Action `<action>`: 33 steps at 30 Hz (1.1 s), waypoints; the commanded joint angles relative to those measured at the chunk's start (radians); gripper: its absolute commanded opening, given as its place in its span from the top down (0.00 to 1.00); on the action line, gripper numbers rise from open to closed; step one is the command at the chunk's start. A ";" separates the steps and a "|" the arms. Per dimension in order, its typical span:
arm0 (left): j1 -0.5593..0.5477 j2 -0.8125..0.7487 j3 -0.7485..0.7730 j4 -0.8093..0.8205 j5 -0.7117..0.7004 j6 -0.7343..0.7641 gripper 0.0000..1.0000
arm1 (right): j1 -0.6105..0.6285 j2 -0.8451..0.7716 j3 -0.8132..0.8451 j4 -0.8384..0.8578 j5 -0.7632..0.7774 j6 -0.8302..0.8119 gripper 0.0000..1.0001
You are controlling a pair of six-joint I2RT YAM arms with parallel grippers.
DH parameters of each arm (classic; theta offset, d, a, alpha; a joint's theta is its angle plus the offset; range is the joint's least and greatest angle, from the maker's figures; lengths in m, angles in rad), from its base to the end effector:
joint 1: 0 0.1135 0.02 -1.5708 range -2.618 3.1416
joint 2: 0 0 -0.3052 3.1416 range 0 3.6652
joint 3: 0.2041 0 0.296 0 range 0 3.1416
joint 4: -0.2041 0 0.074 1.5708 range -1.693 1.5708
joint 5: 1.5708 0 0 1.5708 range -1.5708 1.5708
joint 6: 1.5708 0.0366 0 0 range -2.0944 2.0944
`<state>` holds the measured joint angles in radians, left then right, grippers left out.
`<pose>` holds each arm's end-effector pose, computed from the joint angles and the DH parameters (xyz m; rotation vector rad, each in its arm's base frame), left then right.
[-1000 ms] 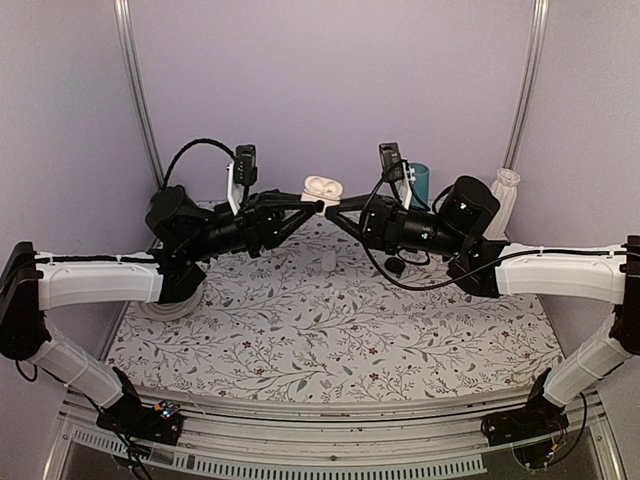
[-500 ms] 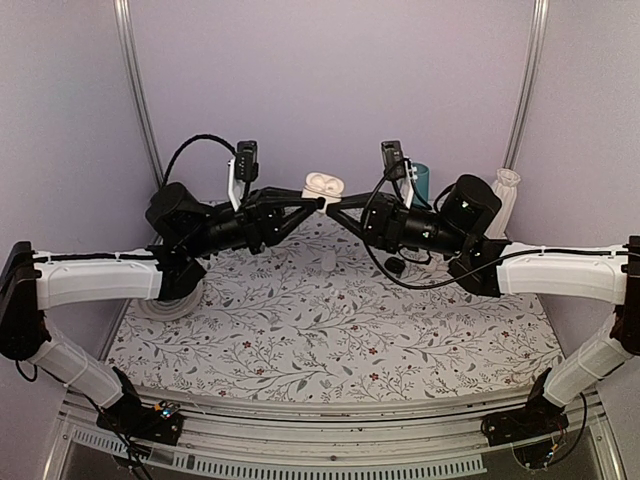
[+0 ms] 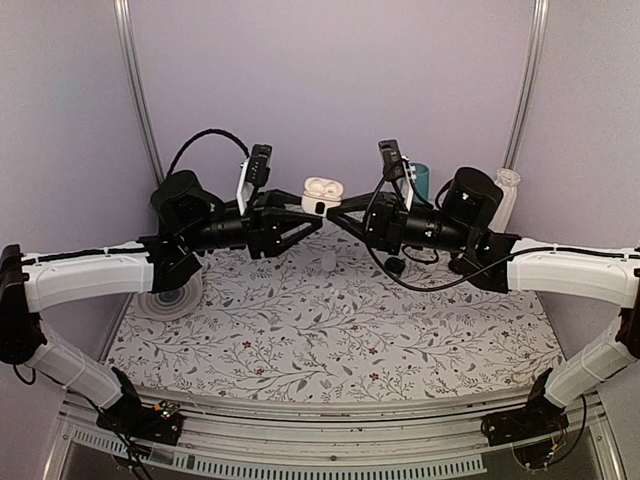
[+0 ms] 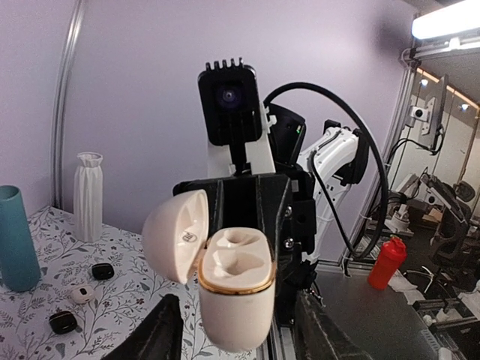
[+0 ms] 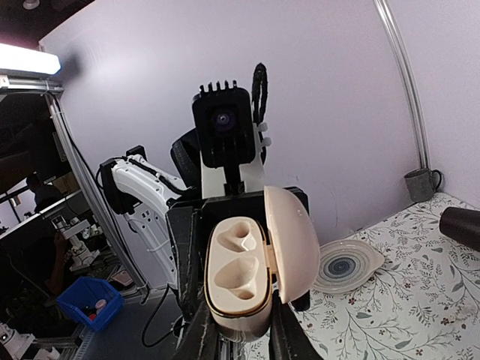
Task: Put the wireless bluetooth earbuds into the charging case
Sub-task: Pass from the left arm to the right, then pass from the right arm to the left
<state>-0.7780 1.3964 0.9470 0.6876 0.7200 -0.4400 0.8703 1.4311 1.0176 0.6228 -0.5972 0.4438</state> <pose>0.2344 -0.2648 0.3661 0.9038 1.2781 -1.4632 0.2221 0.2954 0.3759 -0.8576 1.3192 1.4677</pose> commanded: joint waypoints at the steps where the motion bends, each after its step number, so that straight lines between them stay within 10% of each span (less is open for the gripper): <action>1: 0.017 -0.047 0.023 -0.082 0.038 0.053 0.50 | 0.004 -0.032 0.048 -0.071 -0.008 -0.070 0.96; 16: 0.023 -0.068 0.039 -0.112 0.063 0.063 0.57 | 0.003 -0.048 0.065 -0.107 -0.061 -0.097 0.96; 33: 0.023 -0.064 0.042 -0.109 0.063 0.073 0.94 | 0.003 -0.037 0.071 -0.138 -0.048 -0.110 0.93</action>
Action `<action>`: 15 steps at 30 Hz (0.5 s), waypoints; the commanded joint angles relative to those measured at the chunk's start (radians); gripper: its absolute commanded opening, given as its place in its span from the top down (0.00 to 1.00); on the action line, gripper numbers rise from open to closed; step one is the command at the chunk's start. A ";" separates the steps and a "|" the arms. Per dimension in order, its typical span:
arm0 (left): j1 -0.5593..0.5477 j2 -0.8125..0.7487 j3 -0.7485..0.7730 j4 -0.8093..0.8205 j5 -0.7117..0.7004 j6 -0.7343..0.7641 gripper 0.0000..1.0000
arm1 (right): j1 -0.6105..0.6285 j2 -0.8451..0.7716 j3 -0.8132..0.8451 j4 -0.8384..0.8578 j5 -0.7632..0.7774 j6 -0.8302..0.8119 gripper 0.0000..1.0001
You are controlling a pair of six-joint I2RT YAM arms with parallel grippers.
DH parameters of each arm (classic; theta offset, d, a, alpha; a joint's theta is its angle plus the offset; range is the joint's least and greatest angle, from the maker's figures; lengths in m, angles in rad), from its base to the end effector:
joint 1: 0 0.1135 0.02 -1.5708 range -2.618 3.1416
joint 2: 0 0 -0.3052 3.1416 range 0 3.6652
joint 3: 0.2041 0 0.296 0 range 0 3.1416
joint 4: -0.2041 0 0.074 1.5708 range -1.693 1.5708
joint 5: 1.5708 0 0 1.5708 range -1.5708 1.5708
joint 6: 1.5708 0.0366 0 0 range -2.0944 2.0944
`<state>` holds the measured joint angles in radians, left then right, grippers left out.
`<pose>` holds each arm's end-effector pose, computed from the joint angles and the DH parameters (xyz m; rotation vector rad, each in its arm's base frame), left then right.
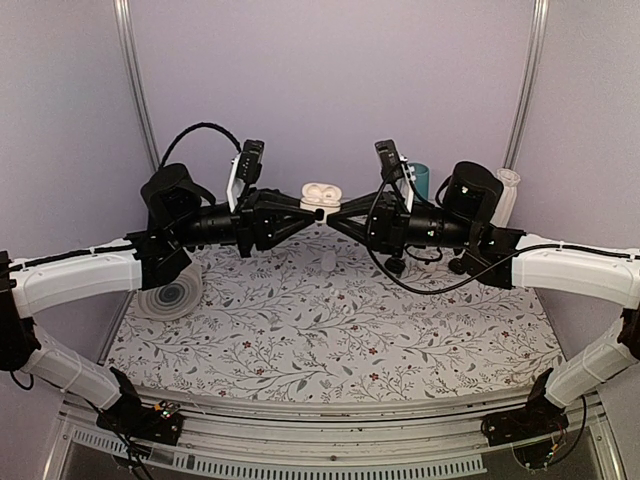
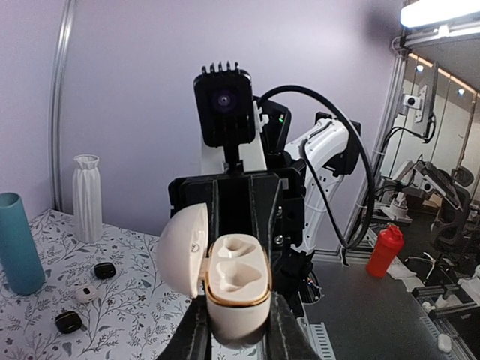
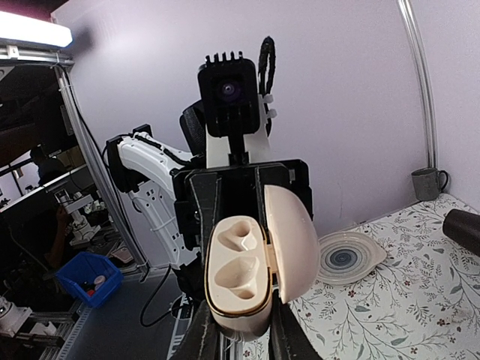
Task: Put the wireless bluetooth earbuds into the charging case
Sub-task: Pass from the right arm to the left
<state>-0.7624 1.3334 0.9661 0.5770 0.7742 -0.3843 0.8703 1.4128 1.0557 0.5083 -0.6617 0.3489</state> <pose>0.2270 -0.2521 0.3829 0.9720 1.2640 -1.4420 0.2189 0.2945 0.3853 -0.9740 1.3055 1.4338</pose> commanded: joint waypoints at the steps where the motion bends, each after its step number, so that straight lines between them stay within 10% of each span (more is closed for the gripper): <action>1: 0.006 -0.002 0.020 0.002 0.004 0.020 1.00 | 0.003 -0.018 0.033 -0.032 0.025 -0.017 0.90; 15: 0.032 -0.044 -0.059 0.011 -0.111 0.071 1.00 | -0.043 -0.059 -0.038 -0.102 0.113 -0.002 0.40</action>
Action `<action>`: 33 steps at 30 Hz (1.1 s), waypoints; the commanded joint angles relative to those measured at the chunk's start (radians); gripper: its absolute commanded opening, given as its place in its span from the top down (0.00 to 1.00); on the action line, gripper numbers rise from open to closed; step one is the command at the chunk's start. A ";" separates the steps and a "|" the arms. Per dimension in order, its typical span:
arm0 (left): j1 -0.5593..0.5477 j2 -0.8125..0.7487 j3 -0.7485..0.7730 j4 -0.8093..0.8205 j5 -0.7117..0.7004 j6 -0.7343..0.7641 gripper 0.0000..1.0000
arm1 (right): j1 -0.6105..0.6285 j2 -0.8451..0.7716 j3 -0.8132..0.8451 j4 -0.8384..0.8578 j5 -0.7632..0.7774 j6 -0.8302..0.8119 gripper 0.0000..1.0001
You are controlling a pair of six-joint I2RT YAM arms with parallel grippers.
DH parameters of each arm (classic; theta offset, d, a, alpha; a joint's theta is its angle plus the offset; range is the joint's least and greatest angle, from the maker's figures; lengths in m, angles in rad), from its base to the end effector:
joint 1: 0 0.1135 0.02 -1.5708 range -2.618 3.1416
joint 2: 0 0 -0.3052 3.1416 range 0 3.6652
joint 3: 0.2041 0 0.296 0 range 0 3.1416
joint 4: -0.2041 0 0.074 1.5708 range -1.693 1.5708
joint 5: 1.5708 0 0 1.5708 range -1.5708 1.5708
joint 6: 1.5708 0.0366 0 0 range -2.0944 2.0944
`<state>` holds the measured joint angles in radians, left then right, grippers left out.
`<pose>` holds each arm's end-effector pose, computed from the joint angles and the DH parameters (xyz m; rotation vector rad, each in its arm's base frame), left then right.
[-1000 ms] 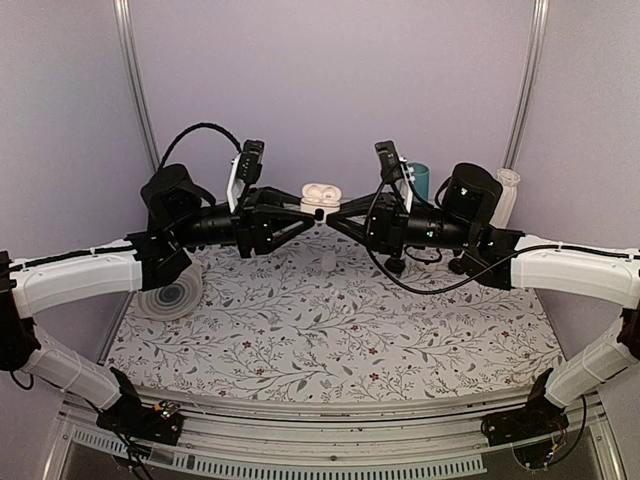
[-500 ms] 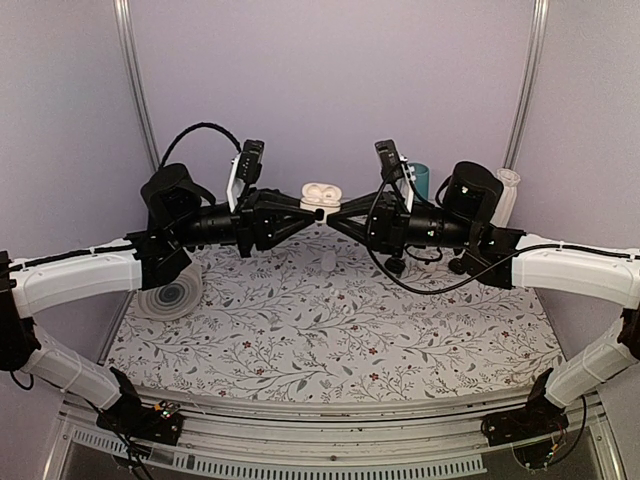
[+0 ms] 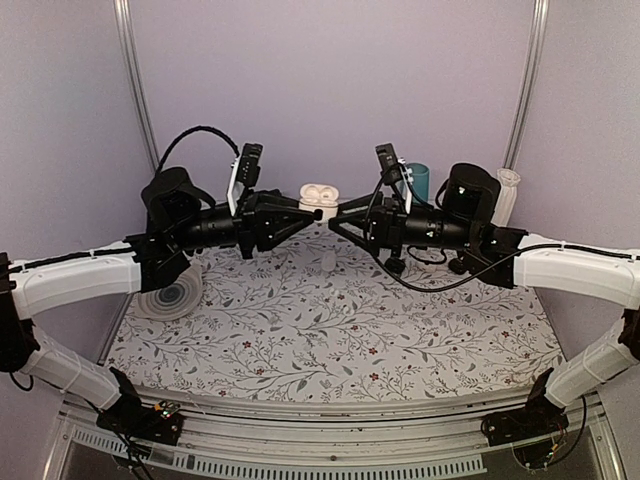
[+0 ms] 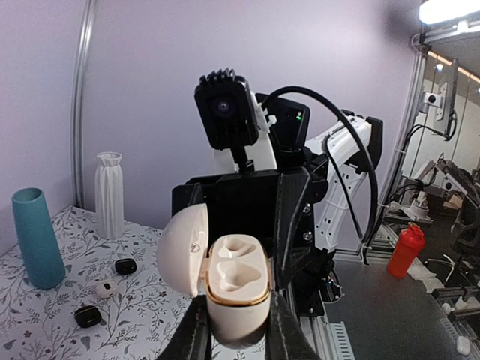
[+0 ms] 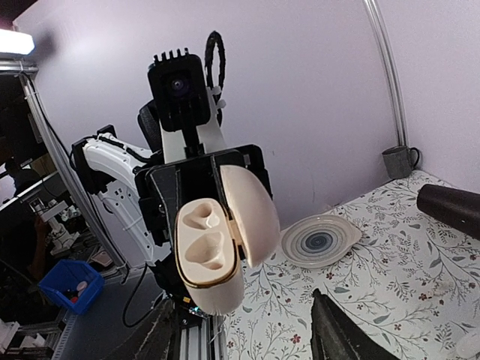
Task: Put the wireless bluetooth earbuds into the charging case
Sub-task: Pass from the right arm to the left, then move the earbuds to the center of the board.
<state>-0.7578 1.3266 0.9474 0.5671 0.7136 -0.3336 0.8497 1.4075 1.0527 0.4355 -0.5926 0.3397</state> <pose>0.2287 -0.2494 0.3771 0.9397 1.2748 -1.3656 0.2270 0.2892 0.3786 -0.9092 1.4042 1.3662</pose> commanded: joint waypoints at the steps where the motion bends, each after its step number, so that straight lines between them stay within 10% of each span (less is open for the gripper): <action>1: 0.035 -0.043 -0.049 0.026 -0.060 0.018 1.00 | -0.026 -0.061 -0.045 -0.038 0.057 0.008 0.39; 33: 0.154 -0.198 -0.172 -0.082 -0.408 -0.027 1.00 | -0.082 0.404 0.272 -0.229 0.296 0.121 0.37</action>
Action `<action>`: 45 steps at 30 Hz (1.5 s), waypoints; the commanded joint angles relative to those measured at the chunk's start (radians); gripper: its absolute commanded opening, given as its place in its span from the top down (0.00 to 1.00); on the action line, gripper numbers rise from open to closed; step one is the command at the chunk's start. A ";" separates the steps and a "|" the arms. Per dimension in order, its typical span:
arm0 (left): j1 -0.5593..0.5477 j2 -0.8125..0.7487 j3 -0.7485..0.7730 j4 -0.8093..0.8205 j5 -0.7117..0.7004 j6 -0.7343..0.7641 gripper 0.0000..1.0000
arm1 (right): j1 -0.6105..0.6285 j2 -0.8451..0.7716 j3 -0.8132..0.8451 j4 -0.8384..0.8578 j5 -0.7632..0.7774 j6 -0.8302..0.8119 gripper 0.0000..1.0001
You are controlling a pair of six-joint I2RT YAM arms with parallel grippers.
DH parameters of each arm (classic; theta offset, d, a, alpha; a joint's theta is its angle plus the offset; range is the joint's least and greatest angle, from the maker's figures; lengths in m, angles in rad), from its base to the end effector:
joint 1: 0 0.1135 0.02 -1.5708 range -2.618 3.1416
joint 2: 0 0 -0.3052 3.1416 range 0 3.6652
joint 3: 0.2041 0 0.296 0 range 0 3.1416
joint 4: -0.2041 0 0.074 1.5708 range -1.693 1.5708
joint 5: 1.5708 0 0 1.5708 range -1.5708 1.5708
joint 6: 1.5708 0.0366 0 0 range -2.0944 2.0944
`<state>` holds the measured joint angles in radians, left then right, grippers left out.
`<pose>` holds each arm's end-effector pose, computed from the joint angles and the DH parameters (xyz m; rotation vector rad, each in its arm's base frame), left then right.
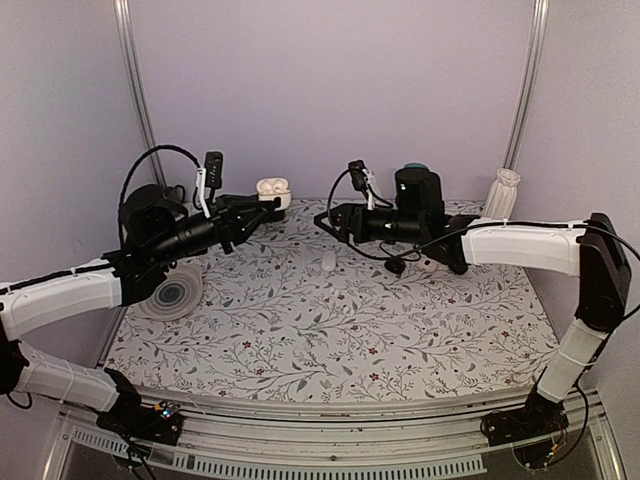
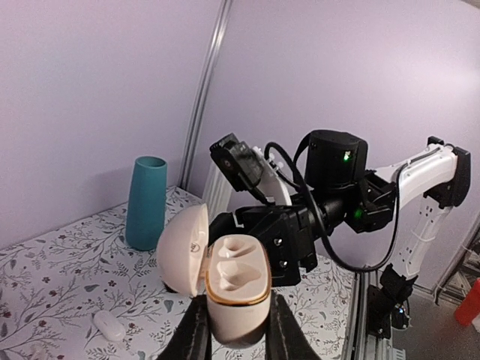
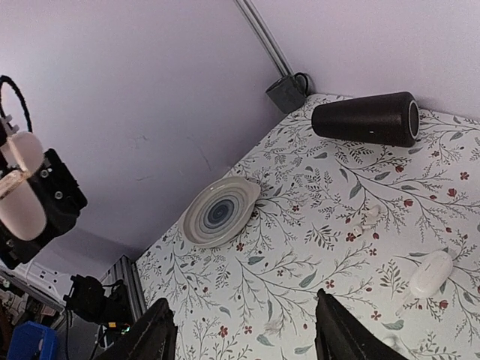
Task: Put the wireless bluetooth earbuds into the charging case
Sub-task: Move the earbuds to the center of the board.
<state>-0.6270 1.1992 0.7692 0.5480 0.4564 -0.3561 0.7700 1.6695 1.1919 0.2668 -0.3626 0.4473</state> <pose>0.2365 -0.1913 0.3442 0.5981 1.4504 -1.1172 0.3075 0.3162 0.3146 -0.5865 1.8404 1.1708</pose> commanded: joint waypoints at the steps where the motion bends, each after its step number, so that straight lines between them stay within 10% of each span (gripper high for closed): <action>1: 0.026 -0.087 0.008 -0.089 -0.198 -0.003 1.00 | -0.003 0.190 0.177 -0.071 0.070 0.008 0.40; 18: 0.056 -0.271 -0.001 -0.213 -0.239 -0.006 1.00 | -0.011 0.950 1.035 -0.274 0.089 -0.034 0.50; 36: 0.204 -0.175 -0.007 -0.284 -0.295 -0.145 1.00 | -0.049 1.234 1.238 0.017 0.040 0.454 0.53; 45: 0.330 0.054 -0.001 -0.180 -0.137 -0.259 1.00 | -0.068 1.033 1.004 0.054 -0.007 0.460 0.54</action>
<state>-0.3454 1.1389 0.7692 0.2874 0.2161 -0.5476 0.7177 2.8517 2.3310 0.2657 -0.3454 0.9024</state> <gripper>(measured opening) 0.202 0.455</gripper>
